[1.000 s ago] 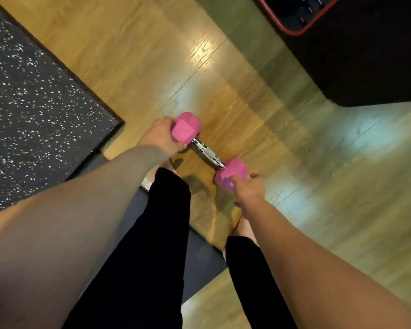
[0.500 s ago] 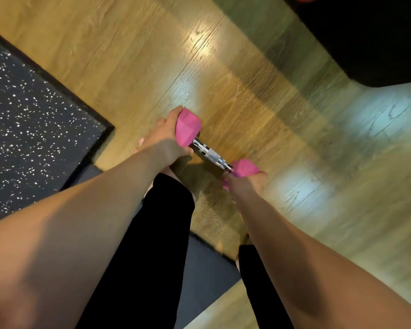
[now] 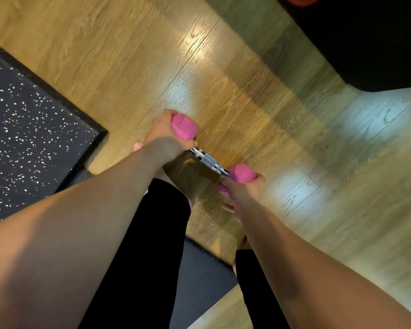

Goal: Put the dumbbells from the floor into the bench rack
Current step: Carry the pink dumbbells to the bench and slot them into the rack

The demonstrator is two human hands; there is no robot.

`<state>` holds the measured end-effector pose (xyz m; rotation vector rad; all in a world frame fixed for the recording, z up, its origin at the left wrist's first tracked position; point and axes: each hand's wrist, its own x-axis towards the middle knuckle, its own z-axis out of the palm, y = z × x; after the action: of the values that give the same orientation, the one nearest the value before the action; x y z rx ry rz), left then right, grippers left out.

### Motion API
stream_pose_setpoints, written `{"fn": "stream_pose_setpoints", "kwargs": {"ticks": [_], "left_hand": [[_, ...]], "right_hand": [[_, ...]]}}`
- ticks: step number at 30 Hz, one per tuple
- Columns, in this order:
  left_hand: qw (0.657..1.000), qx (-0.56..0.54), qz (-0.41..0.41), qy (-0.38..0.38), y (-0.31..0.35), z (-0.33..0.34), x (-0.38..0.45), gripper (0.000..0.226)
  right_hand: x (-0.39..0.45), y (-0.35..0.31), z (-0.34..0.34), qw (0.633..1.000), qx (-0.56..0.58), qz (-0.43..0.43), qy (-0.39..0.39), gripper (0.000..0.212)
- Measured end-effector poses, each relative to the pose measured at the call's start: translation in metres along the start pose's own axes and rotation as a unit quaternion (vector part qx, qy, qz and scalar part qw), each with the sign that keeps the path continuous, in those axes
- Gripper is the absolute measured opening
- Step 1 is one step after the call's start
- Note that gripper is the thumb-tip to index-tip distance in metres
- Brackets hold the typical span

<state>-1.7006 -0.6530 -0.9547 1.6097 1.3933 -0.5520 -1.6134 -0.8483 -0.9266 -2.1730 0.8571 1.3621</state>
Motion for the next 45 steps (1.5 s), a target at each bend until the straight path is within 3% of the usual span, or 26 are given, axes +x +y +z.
{"fn": "stream_pose_setpoints", "kwargs": {"ticks": [13,18,22,32,38,45], "left_hand": [[1.000,-0.018,-0.004,-0.002,0.000,-0.002,0.000,0.082],[0.998,-0.064,-0.016,0.007,0.000,-0.010,-0.006,0.075],[0.995,-0.099,0.006,0.030,0.012,-0.034,-0.005,0.070],[0.983,-0.139,0.075,0.098,0.088,-0.135,0.054,0.086],[0.975,-0.158,0.095,0.122,0.118,-0.174,0.107,0.073],[0.980,-0.100,0.149,0.091,0.138,-0.185,0.166,0.075]], "right_hand": [[0.004,0.010,0.009,0.997,-0.019,-0.055,0.048,0.088],[0.002,0.000,0.005,0.991,-0.047,-0.114,0.055,0.085],[-0.012,-0.035,-0.002,0.976,-0.102,-0.177,0.079,0.082],[-0.040,-0.187,0.018,0.948,-0.128,-0.267,0.114,0.080],[-0.034,-0.274,0.026,0.925,-0.149,-0.335,0.098,0.076],[0.000,-0.306,0.046,0.931,-0.147,-0.306,0.132,0.073]]}}
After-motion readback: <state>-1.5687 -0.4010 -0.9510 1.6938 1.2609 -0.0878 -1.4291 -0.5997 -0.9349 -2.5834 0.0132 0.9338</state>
